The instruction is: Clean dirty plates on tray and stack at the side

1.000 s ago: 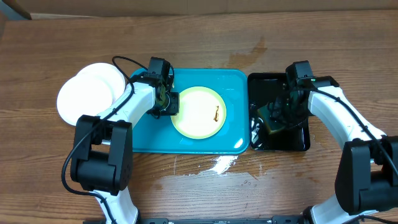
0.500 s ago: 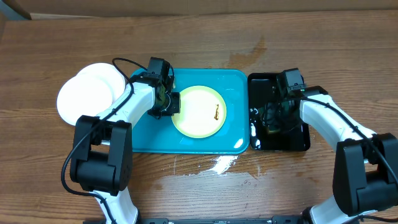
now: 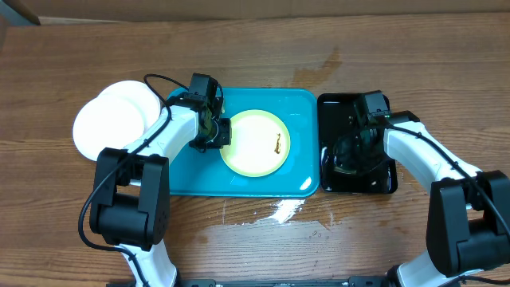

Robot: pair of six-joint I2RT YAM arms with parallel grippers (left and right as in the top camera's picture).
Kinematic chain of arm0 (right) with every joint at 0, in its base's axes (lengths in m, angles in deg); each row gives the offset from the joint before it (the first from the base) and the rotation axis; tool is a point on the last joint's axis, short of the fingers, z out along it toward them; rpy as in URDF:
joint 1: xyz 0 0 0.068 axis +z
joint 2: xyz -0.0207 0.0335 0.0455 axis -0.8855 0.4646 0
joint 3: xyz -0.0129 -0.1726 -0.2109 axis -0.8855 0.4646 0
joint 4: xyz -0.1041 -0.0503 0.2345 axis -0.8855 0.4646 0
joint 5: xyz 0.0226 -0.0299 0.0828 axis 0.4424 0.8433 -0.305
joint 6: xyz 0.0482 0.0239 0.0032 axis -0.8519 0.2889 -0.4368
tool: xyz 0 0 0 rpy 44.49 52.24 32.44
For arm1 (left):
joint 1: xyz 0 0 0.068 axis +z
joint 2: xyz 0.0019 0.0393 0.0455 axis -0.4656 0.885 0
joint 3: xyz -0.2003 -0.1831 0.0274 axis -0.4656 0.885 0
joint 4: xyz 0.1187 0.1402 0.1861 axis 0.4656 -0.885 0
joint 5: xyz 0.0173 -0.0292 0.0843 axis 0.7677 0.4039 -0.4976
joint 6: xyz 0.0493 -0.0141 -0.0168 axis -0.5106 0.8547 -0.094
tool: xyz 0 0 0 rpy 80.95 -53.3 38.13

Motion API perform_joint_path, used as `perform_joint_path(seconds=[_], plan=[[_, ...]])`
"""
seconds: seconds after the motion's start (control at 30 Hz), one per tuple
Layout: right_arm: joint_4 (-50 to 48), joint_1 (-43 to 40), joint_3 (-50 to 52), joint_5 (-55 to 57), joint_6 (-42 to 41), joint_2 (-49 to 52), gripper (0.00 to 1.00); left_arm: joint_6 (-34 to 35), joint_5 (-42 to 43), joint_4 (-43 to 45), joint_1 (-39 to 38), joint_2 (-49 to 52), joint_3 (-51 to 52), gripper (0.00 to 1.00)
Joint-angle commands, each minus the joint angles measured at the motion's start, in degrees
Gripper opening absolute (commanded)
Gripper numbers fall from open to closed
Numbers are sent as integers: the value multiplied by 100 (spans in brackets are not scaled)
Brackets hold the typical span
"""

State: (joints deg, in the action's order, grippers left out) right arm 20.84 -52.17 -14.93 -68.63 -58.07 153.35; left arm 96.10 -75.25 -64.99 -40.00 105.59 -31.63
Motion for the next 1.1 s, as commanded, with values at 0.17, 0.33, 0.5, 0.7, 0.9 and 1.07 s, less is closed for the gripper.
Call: perform_joint_path(seconds=[0.17,0.33,0.5,0.7,0.9,1.07], plan=[[-461,22,24,374,-321,-33,63,42,-103,33,-15,85,160,6],[-481,59,31,376,-313,-33,63,42,-103,39,-15,85,160,7],[-595,151,70,393,-160,-26,57,44,-103,79,-15,85,160,7],[-940,254,319,625,-120,127,56,46,-101,79,-15,85,160,7],[-1115,254,356,802,-120,181,34,42,-103,76,-15,85,160,8],[-1095,254,345,802,-118,179,7,44,-103,76,-15,85,160,8]])
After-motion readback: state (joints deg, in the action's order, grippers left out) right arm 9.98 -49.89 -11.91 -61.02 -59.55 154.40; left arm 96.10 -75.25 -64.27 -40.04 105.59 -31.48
